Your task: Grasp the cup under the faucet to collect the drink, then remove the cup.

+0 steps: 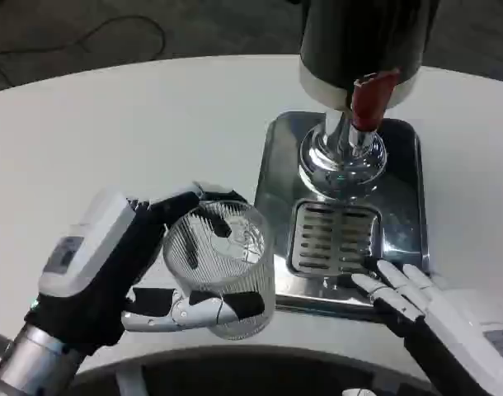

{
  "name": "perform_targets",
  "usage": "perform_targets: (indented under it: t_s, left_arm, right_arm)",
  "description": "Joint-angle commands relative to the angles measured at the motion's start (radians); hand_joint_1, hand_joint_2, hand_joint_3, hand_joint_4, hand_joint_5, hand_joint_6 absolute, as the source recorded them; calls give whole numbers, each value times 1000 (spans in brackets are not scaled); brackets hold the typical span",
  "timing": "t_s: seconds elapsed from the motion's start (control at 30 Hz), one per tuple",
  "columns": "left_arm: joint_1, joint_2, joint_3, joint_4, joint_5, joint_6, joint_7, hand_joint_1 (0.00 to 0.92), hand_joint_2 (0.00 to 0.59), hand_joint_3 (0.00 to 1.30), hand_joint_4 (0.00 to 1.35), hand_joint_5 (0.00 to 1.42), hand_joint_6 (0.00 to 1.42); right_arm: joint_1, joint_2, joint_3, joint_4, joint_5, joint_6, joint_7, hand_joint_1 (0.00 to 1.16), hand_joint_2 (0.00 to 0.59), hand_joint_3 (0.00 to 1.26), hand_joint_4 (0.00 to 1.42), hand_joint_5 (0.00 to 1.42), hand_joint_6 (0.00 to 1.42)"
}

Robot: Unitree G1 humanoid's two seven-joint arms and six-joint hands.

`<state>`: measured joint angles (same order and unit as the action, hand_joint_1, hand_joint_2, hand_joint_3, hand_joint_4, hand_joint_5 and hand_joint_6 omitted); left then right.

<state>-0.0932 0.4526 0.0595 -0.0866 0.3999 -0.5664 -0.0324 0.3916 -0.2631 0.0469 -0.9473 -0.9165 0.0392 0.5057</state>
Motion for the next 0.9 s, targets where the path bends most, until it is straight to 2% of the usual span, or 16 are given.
perform_targets:
  t_s: [0.03,0.9]
  left_arm:
    - [-13,3,4,5,-26,-25,5,479,114,1041,1219,1424,1424]
    - [-43,-2,-12,46,-17,-30,5,479,114,1041,1219,1424,1424]
  right_arm:
    - [-6,-2,4,8,-5,8,16,328,381,133,11,0,0]
    - [-35,-2,-13,22,1,36,20,328,381,141,11,0,0]
